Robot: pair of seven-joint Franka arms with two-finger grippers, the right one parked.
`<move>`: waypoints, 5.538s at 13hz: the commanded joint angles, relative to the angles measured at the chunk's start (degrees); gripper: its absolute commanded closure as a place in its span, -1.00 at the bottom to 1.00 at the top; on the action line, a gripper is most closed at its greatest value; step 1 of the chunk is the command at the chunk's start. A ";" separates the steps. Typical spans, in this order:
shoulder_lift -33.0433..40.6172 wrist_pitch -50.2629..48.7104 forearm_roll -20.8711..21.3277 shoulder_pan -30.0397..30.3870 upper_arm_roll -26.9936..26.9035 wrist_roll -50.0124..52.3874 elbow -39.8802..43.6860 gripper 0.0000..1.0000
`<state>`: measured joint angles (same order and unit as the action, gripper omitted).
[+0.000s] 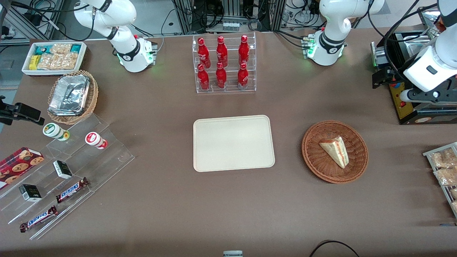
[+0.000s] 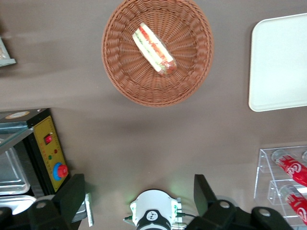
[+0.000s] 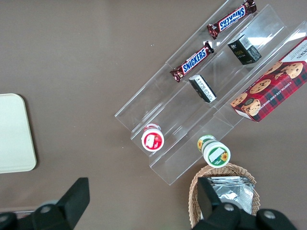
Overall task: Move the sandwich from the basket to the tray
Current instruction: 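Move the left gripper down over the sandwich in the wicker basket, then lower the left gripper and close it on the wrapped sandwich, then lift the sandwich and carry it with the left gripper over the tray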
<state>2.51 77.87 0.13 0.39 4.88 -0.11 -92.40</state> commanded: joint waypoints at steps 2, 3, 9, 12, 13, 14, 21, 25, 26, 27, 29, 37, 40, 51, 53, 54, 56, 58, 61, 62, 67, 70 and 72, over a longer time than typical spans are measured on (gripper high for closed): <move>0.66 0.43 -1.80 0.13 -0.75 -0.42 -0.67 -1.00; -0.13 0.35 -1.37 0.05 -0.66 0.36 -1.72 -1.00; -1.28 15.00 -1.10 0.14 -0.84 0.28 -14.27 -1.00; -1.10 26.50 -1.01 0.13 -0.84 0.37 -23.06 -1.00; -1.63 30.81 -1.01 0.13 -0.84 0.54 -25.43 -1.00; -1.98 35.46 -1.01 0.13 -0.84 1.16 -28.33 -1.00; -6.28 49.91 -1.10 0.14 -0.84 20.44 -33.46 -1.00; -9.01 55.27 -1.19 -0.13 -0.75 43.56 -33.46 -1.00; -9.28 56.59 -1.62 -0.13 -0.75 47.01 -33.46 -1.00; -9.71 57.39 -1.80 -0.13 -0.75 49.65 -33.46 -1.00; -10.51 58.45 -1.89 -0.39 -0.66 51.00 -33.46 -1.00; -15.07 60.90 -2.06 -1.80 -0.13 51.44 -32.84 -1.00; -17.88 63.97 -2.07 -1.89 -0.13 51.44 -32.93 -1.00; -17.63 54.18 -1.63 -2.94 0.13 48.29 -29.43 1.00; -18.06 46.09 -1.19 -4.69 0.22 44.69 -24.17 1.00; -18.42 43.53 -1.19 -5.66 0.22 42.75 -22.31 1.00; -19.12 42.89 -1.27 -8.81 0.22 41.77 -20.80 1.00; -21.04 42.98 -1.27 -12.94 0.22 41.77 -18.35 1.00; -27.09 43.07 -1.36 -20.32 0.22 42.64 -11.69 1.00; -29.30 43.15 -1.36 -22.34 0.22 42.99 -9.14 1.00; -37.74 43.24 -2.06 -31.49 0.22 52.56 2.73 1.00; -41.79 43.24 -2.06 -35.19 0.22 57.40 8.10 1.00; -42.50 43.42 -2.15 -37.47 0.22 58.64 8.56 1.00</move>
<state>-38.23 122.05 -1.36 -34.96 5.93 56.82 -86.70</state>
